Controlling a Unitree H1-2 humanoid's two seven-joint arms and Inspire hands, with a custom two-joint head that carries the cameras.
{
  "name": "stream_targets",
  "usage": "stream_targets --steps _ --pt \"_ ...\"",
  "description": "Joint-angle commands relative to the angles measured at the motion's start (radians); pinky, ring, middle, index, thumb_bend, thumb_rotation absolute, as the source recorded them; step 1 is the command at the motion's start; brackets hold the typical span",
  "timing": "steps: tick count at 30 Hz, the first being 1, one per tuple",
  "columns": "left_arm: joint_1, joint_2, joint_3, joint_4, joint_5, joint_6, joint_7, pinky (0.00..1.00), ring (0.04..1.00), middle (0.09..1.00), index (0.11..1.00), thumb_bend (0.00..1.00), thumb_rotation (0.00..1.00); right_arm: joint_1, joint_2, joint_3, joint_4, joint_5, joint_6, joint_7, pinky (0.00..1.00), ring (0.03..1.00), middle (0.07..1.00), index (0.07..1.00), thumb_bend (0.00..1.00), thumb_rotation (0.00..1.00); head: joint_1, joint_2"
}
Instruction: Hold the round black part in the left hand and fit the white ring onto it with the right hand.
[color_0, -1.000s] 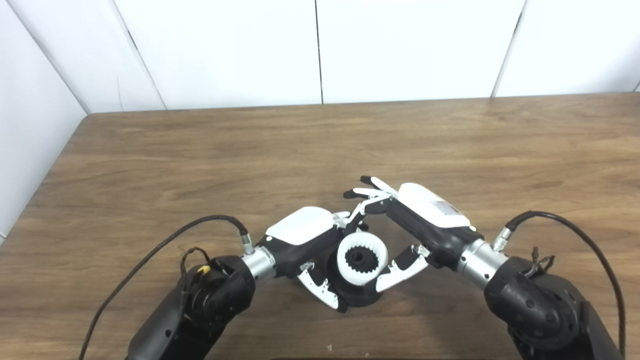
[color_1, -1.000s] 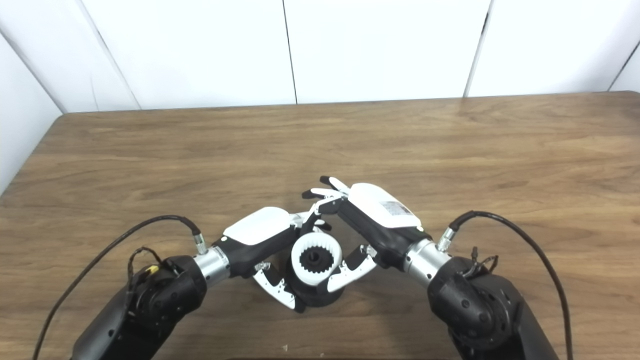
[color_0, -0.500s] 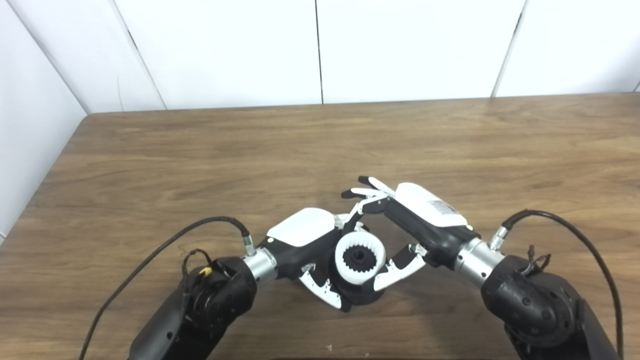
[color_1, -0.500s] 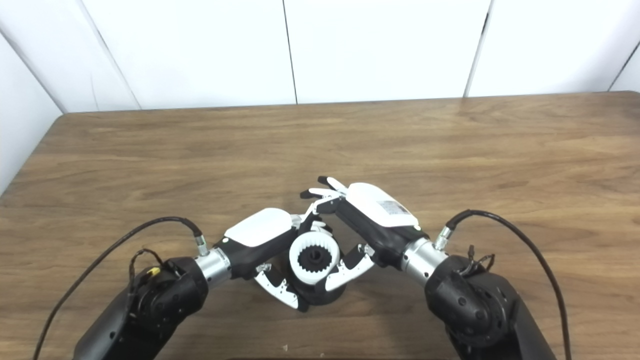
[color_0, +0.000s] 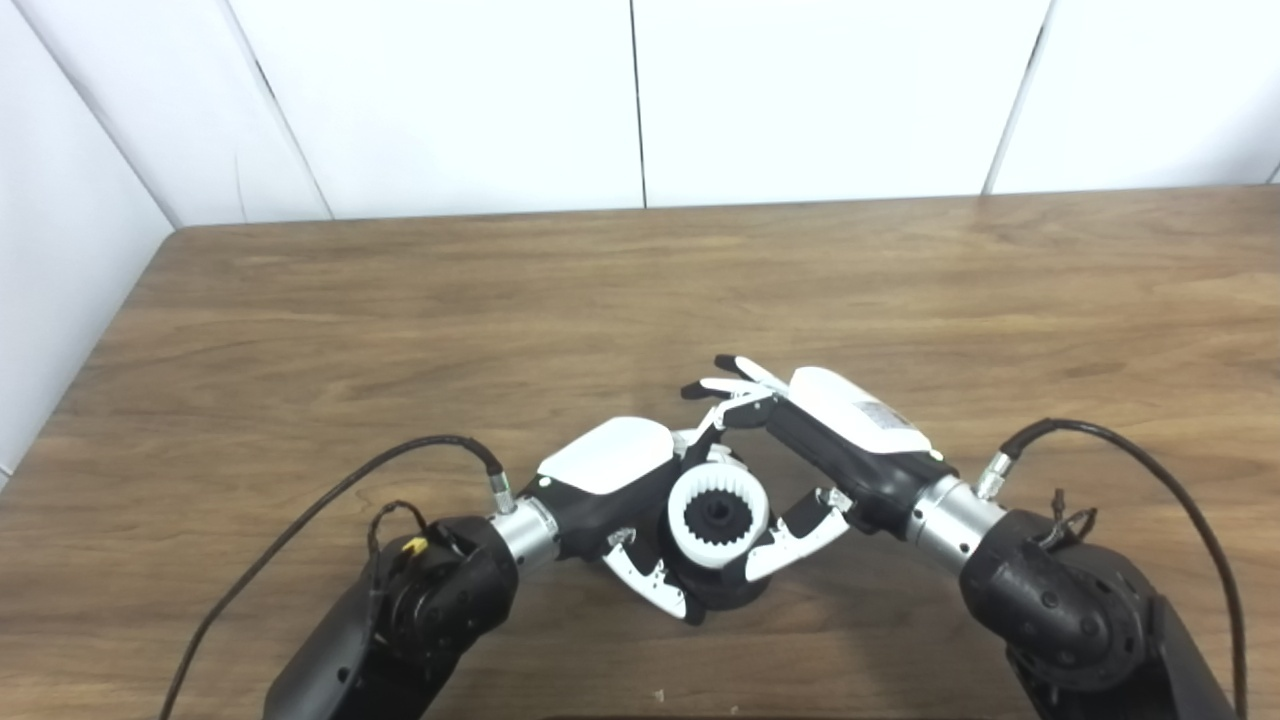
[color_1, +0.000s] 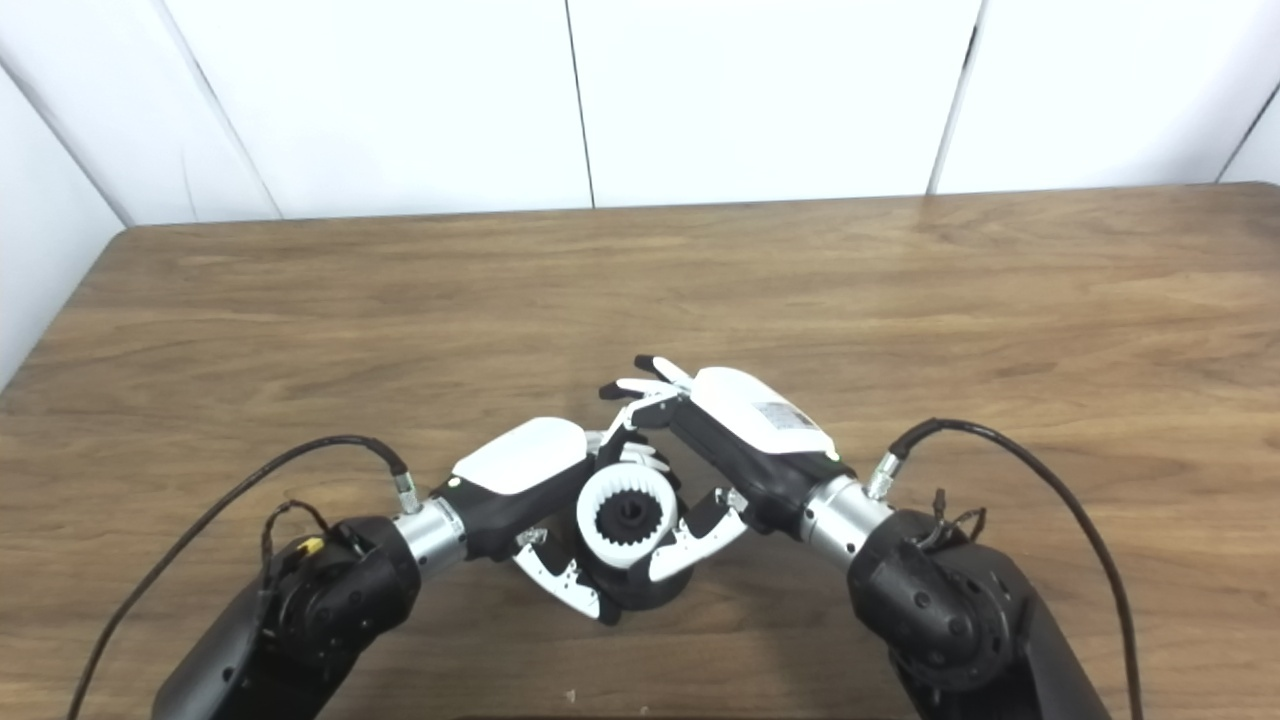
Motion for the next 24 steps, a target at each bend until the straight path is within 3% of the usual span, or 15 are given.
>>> stream_targets --steps 1,11,15,19,24 --pt "0.012 0.002 -0.010 -0.008 -0.007 -0.002 -0.019 0.89 0.950 0.901 0.787 0.86 0.21 -0.035 0.001 -0.011 0.004 0.004 -0.036 -0.022 0.89 1.000 0.891 0.490 0.52 0.15 0.001 0.001" --pt "0.018 0.009 -0.008 -0.019 -0.002 0.000 -0.026 0.89 0.950 0.902 0.795 0.86 0.23 -0.031 -0.001 -0.034 0.038 0.016 -0.057 -0.038 0.88 1.000 0.890 0.490 0.52 0.15 0.005 0.007" --pt "0.019 0.009 -0.008 -0.023 0.000 0.009 -0.032 0.88 0.954 0.906 0.777 0.86 0.24 -0.030 -0.003 -0.042 0.043 0.019 -0.063 -0.045 0.88 0.997 0.887 0.490 0.52 0.15 0.005 0.007" --pt "0.024 0.006 -0.003 -0.028 -0.014 0.019 -0.033 0.89 0.957 0.900 0.699 0.87 0.22 -0.028 -0.008 -0.061 0.052 0.039 -0.065 -0.051 0.87 0.995 0.894 0.490 0.52 0.15 0.004 0.010" --pt "0.024 0.004 -0.004 -0.033 -0.010 0.034 -0.038 0.89 0.959 0.902 0.694 0.87 0.20 -0.024 -0.011 -0.065 0.057 0.040 -0.071 -0.053 0.87 0.991 0.894 0.490 0.52 0.15 0.007 0.014"
